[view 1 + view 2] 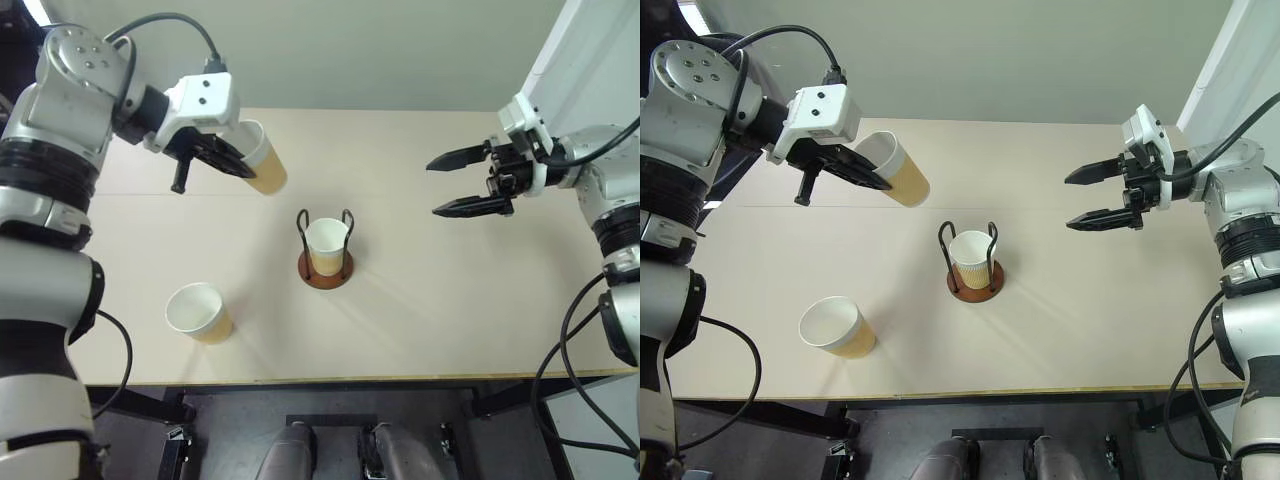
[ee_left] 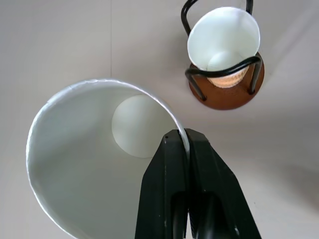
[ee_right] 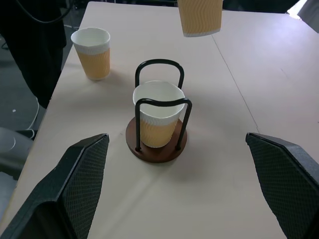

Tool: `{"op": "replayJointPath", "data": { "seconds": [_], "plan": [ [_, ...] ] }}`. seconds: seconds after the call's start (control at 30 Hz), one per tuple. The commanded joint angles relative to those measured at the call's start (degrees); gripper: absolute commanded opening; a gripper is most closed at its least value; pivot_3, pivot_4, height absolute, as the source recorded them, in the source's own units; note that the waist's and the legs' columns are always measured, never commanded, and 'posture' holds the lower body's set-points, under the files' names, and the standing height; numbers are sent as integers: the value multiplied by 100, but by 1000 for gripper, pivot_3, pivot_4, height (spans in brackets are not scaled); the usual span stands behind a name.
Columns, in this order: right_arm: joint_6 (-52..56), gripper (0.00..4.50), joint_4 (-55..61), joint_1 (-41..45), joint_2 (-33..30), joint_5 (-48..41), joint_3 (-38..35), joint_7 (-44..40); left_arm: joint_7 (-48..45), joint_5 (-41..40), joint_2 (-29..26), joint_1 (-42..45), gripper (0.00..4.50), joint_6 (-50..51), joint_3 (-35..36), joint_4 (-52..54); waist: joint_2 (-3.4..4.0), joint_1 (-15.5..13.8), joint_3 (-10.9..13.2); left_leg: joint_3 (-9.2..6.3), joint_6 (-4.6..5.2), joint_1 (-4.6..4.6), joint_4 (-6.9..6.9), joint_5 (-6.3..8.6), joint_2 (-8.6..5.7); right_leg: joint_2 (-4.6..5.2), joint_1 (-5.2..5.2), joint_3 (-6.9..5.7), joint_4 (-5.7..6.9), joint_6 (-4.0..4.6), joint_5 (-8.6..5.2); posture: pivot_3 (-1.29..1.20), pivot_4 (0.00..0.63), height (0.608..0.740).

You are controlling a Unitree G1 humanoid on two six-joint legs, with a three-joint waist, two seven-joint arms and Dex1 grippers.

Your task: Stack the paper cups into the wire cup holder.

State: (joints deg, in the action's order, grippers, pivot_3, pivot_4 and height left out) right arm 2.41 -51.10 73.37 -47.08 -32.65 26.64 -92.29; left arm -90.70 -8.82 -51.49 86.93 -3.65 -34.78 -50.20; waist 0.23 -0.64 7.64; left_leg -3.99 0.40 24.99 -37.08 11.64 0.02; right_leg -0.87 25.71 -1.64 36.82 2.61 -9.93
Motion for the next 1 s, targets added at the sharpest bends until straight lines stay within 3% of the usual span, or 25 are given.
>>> {"op": "replayJointPath", "data": {
  "seconds": [0.03,0.3,0.63,1.0],
  "plan": [
    [-1,4500,102,134,-154,-178,28,-21,-180,-56,247,548,62,39,-13,-74,0,-9,0,-1,4,3,0,-4,0,0,0,0,-2,-2,1,0,150,740],
    [-51,4500,37,227,-195,-156,88,-21,-180,-393,587,663,62,269,-249,128,5,-14,3,6,15,4,-1,-6,-4,1,-5,2,-11,-14,7,0,150,740],
    [-52,4500,77,215,-262,-173,124,-21,-180,-949,513,224,62,631,-653,1065,7,-24,4,5,18,6,-5,-5,3,4,-8,4,-14,-20,10,0,150,740],
    [-140,4500,8,252,-212,-120,69,-21,-180,-837,747,-56,62,544,-541,1316,7,-30,4,7,23,4,-21,-8,-2,5,-14,3,-3,-24,13,0,150,740]
  ]
}}
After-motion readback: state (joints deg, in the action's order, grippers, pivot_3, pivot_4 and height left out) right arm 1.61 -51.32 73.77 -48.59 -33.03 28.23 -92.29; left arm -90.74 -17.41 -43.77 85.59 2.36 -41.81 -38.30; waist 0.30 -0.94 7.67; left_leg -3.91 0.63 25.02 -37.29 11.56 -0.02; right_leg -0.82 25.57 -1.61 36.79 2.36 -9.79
